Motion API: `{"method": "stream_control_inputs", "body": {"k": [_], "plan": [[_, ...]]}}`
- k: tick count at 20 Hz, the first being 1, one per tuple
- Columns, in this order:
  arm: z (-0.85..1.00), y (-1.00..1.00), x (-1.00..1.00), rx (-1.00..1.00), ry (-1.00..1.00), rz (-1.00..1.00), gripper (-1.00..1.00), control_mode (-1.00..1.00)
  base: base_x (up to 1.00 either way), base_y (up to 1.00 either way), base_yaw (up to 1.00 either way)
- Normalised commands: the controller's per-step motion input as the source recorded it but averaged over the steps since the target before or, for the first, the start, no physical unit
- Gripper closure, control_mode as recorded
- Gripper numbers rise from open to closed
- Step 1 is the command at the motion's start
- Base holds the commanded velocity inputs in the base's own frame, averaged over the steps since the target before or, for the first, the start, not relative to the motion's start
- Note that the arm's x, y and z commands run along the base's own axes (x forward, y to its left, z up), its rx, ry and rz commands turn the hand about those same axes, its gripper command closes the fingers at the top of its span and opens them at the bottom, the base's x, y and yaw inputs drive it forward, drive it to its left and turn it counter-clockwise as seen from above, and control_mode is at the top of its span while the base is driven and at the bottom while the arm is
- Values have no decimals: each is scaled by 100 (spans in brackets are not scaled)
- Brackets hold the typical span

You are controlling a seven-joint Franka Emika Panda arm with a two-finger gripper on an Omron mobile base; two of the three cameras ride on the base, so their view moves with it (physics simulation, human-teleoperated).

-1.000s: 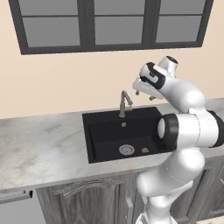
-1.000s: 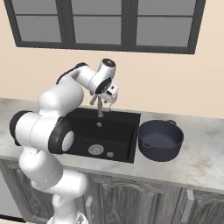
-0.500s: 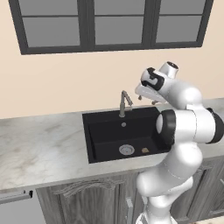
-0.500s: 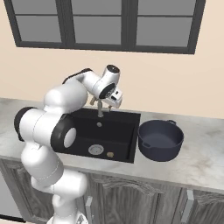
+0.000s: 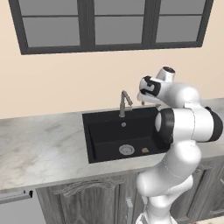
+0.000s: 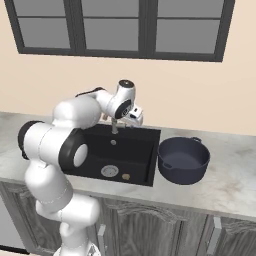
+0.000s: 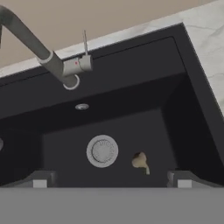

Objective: Dump the garlic from the pot into the sink. Then turn on the water and wash the garlic. Then turn off the water and put the garlic back in the pot.

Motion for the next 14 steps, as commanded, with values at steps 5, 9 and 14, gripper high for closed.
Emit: {"method": "stream_control_inputs", "body": {"k": [5, 9, 14], "plan": [[-27, -23, 7, -9, 1, 0, -100, -100, 0, 0, 0], [-49, -18, 13, -5, 0, 0, -100, -100, 0, 0, 0], [-53, -11, 10, -1, 0, 0, -100, -100, 0, 0, 0]]}}
